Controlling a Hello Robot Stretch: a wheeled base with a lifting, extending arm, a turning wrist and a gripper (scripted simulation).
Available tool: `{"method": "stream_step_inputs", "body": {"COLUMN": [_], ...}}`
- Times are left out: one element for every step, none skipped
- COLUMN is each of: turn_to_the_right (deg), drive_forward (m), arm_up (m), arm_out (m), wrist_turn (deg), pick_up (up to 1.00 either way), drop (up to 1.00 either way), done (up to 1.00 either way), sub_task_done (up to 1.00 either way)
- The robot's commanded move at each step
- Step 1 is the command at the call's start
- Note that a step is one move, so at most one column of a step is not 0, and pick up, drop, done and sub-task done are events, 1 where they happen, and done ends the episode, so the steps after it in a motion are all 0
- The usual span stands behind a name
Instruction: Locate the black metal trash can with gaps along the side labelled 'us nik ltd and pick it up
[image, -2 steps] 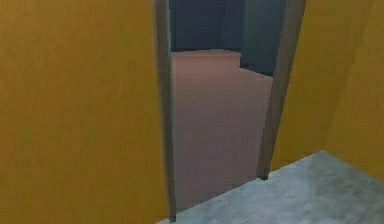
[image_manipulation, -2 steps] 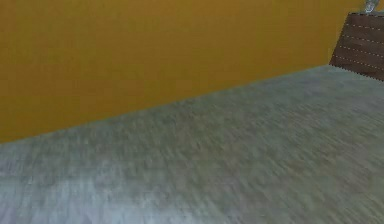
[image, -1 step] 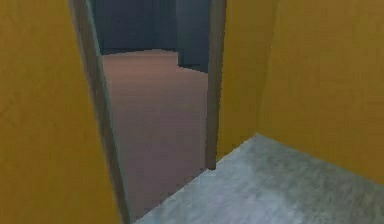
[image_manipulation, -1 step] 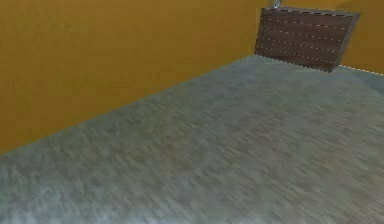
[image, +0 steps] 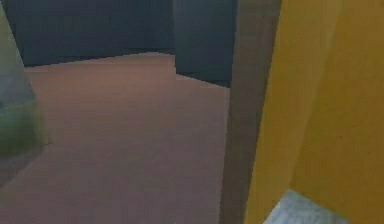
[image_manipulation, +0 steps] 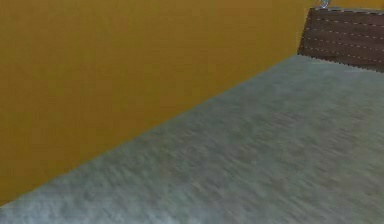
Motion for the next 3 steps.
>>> {"method": "stream_step_inputs", "body": {"turn_to_the_right": [0.0,-18.0,-3.0], "drive_forward": [0.25,0.0,0.0], "arm_up": [0.0,0.0,0.0], "arm_out": [0.0,0.0,0.0], "wrist_turn": [0.0,0.0,0.0], "pick_up": [0.0,0.0,0.0], "drop": [0.0,0.0,0.0], "done": [0.0,0.0,0.0], "sub_task_done": [0.0,0.0,0.0]}}
